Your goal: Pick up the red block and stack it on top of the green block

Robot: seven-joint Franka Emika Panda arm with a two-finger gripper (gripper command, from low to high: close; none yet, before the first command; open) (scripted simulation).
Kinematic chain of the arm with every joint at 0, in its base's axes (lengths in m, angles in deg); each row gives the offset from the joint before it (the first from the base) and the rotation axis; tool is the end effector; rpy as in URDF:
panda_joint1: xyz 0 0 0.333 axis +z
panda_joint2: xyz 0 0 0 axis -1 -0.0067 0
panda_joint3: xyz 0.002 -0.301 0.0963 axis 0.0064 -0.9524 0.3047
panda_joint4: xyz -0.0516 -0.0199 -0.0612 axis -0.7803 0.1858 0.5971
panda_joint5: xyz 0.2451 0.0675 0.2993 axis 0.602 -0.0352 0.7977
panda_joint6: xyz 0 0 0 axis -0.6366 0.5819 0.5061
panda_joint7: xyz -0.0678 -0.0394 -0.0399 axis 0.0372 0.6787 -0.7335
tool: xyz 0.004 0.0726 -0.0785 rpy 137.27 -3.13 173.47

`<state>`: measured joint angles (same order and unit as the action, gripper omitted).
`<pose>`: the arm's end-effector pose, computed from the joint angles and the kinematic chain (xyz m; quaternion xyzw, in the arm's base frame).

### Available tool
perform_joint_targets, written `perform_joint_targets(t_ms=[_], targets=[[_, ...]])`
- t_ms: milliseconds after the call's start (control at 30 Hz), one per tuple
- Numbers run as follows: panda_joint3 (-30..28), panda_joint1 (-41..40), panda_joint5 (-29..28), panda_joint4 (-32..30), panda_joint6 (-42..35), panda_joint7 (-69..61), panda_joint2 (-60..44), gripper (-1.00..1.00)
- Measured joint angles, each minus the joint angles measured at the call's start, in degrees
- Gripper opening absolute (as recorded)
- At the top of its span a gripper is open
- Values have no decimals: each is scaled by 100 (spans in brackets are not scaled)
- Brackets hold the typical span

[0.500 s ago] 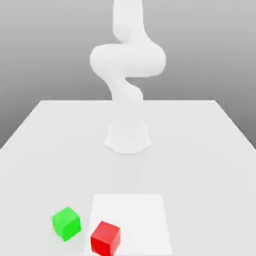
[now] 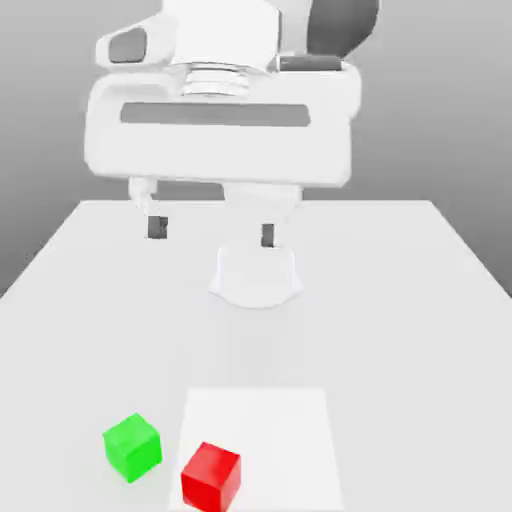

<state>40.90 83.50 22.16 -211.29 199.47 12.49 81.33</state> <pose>0.4975 -0.0345 0.4067 -0.8523 0.5018 -0.1389 0.0506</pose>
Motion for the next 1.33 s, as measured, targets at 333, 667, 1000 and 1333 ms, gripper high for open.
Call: perform_joint_targets(t_ms=[333, 667, 1000, 1333], targets=[[-54, -144, 166, -311, 803, 495, -2066, 0], [-84, -133, 130, -197, 1598, 567, -3080, -100], [-469, -517, 276, -704, 628, 918, -1612, -100], [-638, -937, 527, -947, 1388, 1098, -2129, 100]])
